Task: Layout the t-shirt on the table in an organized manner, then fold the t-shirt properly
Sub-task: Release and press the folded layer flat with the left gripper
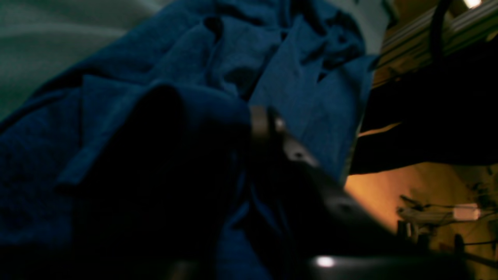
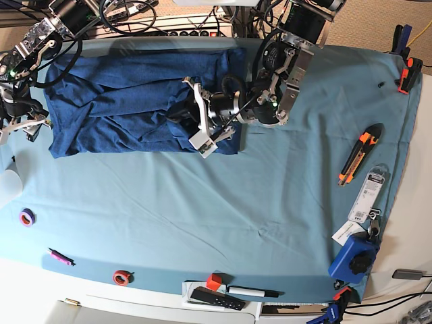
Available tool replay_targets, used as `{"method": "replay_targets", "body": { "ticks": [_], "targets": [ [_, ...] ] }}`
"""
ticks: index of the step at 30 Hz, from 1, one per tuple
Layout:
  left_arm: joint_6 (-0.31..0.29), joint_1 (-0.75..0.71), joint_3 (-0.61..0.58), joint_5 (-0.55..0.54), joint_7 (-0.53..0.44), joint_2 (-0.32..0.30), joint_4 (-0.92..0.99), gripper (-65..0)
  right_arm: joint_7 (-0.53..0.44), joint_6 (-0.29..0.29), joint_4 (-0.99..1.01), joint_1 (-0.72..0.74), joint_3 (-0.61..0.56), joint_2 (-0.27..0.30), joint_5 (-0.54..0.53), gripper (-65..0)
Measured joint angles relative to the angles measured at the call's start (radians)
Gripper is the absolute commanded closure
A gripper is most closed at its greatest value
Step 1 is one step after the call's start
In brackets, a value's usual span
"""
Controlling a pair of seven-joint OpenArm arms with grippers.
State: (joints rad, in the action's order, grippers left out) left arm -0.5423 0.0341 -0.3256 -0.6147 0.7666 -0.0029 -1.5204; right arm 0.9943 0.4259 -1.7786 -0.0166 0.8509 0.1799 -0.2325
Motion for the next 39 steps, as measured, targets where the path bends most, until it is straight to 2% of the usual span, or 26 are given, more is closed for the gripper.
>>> {"method": "replay_targets", "body": {
  "ticks": [1, 2, 8, 12, 14, 18, 20, 25, 30, 31, 32, 34, 35, 39],
  "targets": [
    [0.000, 0.000, 0.000, -0.003, -0.008, 0.000, 0.000, -27.7, 0.000, 0.000, 0.000, 0.000, 0.000, 0.000, 0.000, -32.8],
    [0.000, 0.000, 0.000, -0.003, -0.018, 0.000, 0.000, -28.5, 0.000, 0.000, 0.000, 0.000, 0.000, 0.000, 0.000, -32.8],
    [0.001, 0.000, -0.004, -0.002, -0.055, 0.014, 0.000, -28.4, 0.000, 0.000, 0.000, 0.000, 0.000, -0.001, 0.000, -32.8],
    [0.002, 0.003, -0.071, 0.005, -0.063, 0.015, 0.000, -28.4, 0.000, 0.000, 0.000, 0.000, 0.000, -0.001, 0.000, -32.8],
    [0.003, 0.003, -0.118, 0.058, -0.073, 0.019, 0.001, -28.4, 0.000, 0.000, 0.000, 0.000, 0.000, -0.002, 0.000, -32.8],
    [0.052, 0.006, -0.217, 0.151, -0.151, 0.036, 0.002, -28.4, 0.000, 0.000, 0.000, 0.000, 0.000, -0.002, 0.000, -32.8],
    [0.057, 0.018, -0.254, 0.192, -0.150, 0.043, 0.002, -28.4, 0.001, 0.000, 0.000, 0.000, 0.000, -0.003, 0.000, -32.8],
    [0.055, 0.068, -0.304, 0.183, -0.150, 0.042, 0.002, -28.4, 0.001, 0.000, 0.000, 0.000, 0.000, -0.003, 0.000, -32.8],
    [-0.047, 0.136, -0.290, 0.104, -0.157, 0.043, 0.002, -28.2, 0.000, 0.000, 0.000, 0.000, 0.000, -0.002, 0.000, -32.8],
    [-0.066, 0.146, -0.275, 0.098, -0.142, 0.045, -0.001, -25.9, 0.000, 0.000, 0.000, 0.000, 0.000, -0.002, 0.000, -32.8],
    [-0.080, 0.153, -0.254, 0.094, -0.116, 0.045, -0.007, -20.2, 0.000, 0.000, 0.000, 0.000, 0.000, -0.002, 0.000, -32.8],
    [-0.106, 0.155, -0.188, 0.064, -0.051, 0.043, -0.025, -2.4, 0.000, 0.000, 0.000, 0.000, 0.000, -0.002, 0.000, -32.8],
    [-0.107, 0.155, -0.150, 0.035, -0.013, 0.042, -0.034, 0.0, 0.000, 0.000, 0.000, 0.000, 0.000, -0.002, 0.000, -32.8],
    [-0.103, 0.155, 0.021, 0.006, 0.147, 0.041, -0.040, 0.0, 0.000, 0.000, 0.000, 0.000, 0.000, -0.002, 0.000, -32.8]
  ]
}}
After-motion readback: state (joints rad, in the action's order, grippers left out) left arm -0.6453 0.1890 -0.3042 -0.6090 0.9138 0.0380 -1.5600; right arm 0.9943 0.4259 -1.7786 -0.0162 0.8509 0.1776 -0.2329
